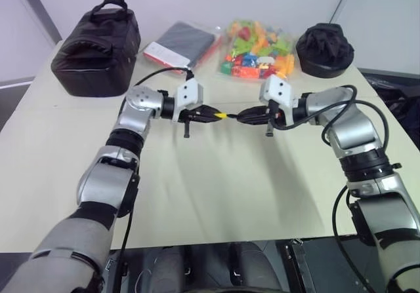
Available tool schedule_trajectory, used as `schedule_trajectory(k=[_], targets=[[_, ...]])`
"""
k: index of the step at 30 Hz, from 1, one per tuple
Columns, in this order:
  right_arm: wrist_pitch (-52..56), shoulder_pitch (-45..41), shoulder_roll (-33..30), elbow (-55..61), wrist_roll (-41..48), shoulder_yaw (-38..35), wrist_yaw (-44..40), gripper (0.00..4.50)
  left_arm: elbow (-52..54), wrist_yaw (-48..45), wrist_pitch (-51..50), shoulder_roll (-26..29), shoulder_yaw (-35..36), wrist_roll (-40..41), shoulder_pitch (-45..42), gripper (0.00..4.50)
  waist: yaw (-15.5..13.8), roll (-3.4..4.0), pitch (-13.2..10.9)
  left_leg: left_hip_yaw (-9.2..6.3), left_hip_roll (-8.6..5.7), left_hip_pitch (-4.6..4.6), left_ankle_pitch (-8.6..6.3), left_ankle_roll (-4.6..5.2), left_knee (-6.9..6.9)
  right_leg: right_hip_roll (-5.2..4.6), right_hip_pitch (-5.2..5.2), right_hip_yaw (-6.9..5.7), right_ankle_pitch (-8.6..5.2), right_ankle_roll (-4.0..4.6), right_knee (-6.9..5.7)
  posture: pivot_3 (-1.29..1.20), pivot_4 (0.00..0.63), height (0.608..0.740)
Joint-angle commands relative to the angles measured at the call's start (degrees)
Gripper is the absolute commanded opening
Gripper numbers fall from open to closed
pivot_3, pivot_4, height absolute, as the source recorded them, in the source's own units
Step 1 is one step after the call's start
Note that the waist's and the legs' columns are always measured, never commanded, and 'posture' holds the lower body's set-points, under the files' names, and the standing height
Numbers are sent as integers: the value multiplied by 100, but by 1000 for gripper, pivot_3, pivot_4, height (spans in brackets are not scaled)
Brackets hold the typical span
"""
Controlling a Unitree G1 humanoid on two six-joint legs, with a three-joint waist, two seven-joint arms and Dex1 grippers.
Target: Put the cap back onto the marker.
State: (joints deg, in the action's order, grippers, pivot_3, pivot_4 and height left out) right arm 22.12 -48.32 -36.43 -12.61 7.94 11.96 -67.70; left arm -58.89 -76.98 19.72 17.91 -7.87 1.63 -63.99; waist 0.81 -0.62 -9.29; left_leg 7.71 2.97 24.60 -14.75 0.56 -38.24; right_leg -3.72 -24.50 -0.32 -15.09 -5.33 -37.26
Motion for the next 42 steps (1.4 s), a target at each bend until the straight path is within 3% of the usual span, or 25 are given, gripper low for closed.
schedule_trajectory(k=[1, 28, 42], targets=[[-122, -65, 3, 263, 0, -19, -27, 0, 22, 43, 205, -15, -84, -142, -246, 64, -2, 0, 0, 0, 0, 0, 0, 0, 0, 0, 0, 0, 0, 0, 0, 0, 150, 740], [-650, -142, 71, 312, -450, 54, 178, 0, -87, -129, 630, -516, 59, -3, -518, 64, -1, 0, 0, 0, 0, 0, 0, 0, -1, 0, 0, 0, 0, 0, 0, 0, 150, 740], [-1041, -174, -114, 279, -584, 9, 76, 0, 72, -902, 1018, -564, -71, 3, -183, 64, -3, 0, 0, 0, 0, 0, 0, 0, -1, 1, 0, 0, 0, 0, 0, 0, 150, 740]])
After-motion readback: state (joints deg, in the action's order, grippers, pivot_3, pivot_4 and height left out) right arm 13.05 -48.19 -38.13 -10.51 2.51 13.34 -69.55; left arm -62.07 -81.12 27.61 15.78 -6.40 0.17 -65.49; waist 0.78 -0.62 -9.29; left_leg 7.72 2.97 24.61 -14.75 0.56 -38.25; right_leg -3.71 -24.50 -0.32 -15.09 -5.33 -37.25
